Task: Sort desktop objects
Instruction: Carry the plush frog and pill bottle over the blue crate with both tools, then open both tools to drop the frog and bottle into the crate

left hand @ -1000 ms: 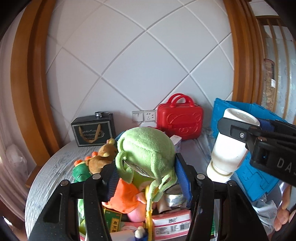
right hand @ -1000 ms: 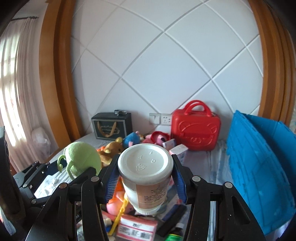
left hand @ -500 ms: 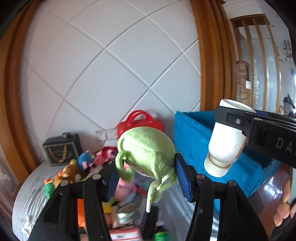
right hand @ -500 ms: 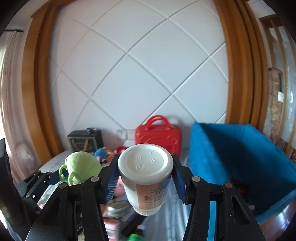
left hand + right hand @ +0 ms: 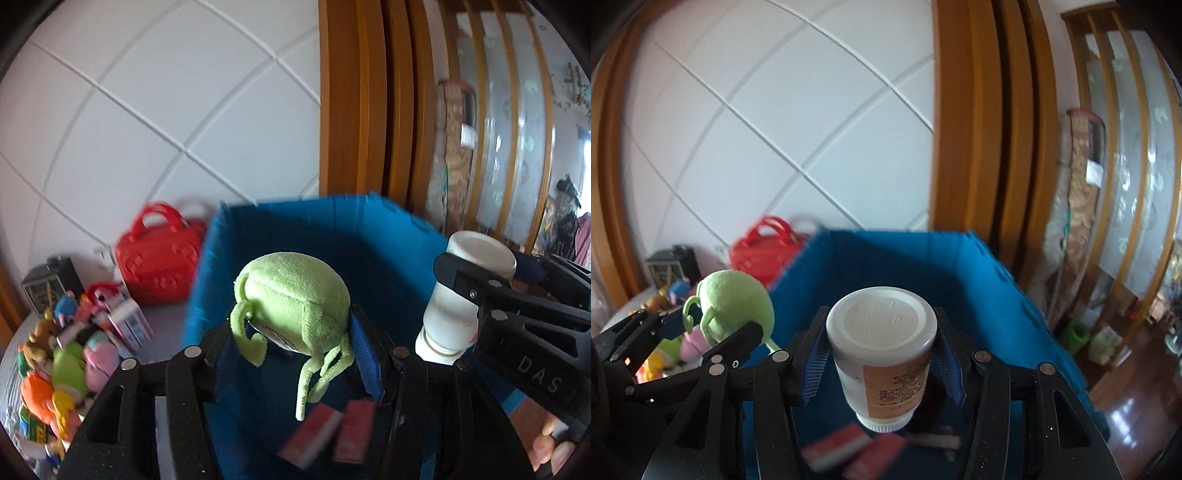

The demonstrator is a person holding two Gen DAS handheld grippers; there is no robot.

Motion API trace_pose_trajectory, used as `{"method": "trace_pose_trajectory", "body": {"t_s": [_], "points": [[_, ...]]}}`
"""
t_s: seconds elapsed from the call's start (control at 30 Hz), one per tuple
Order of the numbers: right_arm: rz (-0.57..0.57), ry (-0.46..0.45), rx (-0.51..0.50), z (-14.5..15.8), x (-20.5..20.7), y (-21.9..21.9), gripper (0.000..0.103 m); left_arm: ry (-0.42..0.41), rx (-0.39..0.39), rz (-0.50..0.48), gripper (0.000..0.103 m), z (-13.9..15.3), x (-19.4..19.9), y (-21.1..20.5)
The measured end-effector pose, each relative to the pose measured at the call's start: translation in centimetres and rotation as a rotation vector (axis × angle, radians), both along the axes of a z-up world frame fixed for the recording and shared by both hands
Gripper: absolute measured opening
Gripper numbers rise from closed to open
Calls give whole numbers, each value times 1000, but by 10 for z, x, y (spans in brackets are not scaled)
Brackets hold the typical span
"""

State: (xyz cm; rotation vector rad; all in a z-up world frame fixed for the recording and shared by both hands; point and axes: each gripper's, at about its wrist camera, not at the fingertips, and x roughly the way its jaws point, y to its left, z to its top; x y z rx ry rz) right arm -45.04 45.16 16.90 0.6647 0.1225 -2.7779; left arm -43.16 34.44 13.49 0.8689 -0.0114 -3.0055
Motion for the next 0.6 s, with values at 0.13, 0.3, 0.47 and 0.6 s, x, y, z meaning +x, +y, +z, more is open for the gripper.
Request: {"method": "trace_pose_trajectory", "body": {"t_s": [0.13, 0.3, 0.47, 0.6], "points": [[7, -100, 20, -25, -34, 31, 52, -111, -21, 9, 55, -15, -23, 34], [40, -210, 37, -43, -70, 47, 52, -193, -19, 26, 55, -25, -39, 52], [50, -239, 49, -52, -84, 50, 52, -210, -13, 59, 55, -29, -48, 52], [51, -239, 51, -53, -91, 53, 52, -218, -10, 67, 55, -32, -52, 50]]}}
